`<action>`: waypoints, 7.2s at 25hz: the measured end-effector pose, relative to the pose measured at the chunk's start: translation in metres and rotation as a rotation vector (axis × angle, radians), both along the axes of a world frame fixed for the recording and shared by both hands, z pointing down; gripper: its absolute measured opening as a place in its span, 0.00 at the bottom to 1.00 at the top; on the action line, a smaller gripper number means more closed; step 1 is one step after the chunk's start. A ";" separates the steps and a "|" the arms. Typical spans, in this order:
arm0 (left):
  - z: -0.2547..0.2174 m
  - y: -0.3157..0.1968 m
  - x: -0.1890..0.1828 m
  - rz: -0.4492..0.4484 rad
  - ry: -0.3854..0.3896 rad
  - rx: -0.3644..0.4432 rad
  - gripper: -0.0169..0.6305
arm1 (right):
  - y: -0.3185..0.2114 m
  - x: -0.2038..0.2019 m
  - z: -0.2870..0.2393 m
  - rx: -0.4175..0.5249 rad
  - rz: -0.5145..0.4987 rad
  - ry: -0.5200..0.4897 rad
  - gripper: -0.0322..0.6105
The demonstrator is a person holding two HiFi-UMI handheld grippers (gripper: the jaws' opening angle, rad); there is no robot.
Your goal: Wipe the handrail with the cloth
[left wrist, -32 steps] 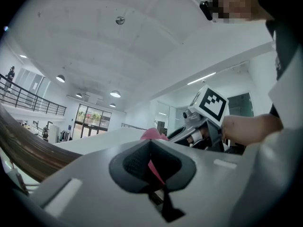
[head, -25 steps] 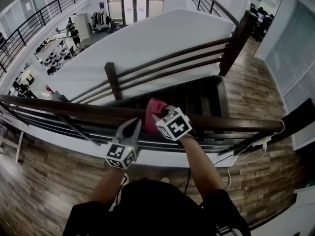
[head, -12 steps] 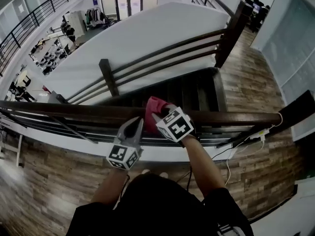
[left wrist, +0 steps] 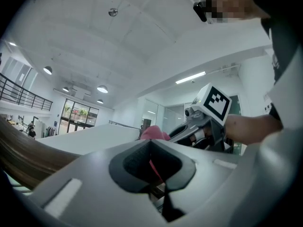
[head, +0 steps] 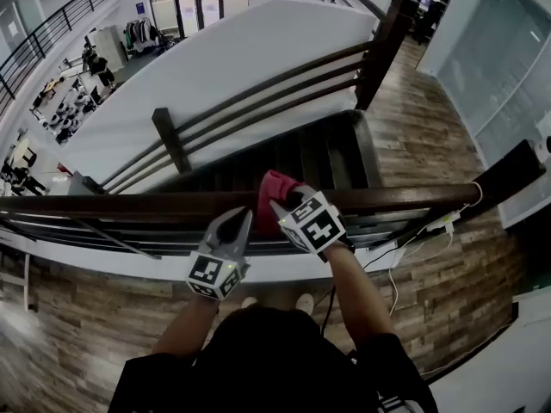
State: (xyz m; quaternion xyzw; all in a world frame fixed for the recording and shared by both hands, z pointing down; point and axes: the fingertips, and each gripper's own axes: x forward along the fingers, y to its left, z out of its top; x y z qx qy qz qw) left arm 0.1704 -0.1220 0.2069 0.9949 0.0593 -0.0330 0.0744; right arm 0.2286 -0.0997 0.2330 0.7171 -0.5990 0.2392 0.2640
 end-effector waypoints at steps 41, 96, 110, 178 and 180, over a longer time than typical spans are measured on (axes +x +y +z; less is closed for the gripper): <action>-0.021 0.220 0.148 0.252 0.030 0.000 0.03 | 0.229 0.143 -0.005 0.004 0.204 0.041 0.12; -0.026 0.404 0.221 0.657 0.006 0.028 0.03 | 0.499 0.303 -0.008 -0.010 0.689 0.092 0.13; -0.014 0.343 0.194 0.468 -0.034 -0.003 0.03 | 0.545 0.306 -0.022 0.074 0.942 0.354 0.12; 0.114 -0.202 -0.350 -0.945 -0.204 -0.111 0.03 | -0.390 -0.282 0.172 0.180 -0.353 -0.204 0.12; 0.112 -0.213 -0.347 -0.942 -0.199 -0.113 0.03 | -0.402 -0.281 0.178 0.152 -0.323 -0.196 0.12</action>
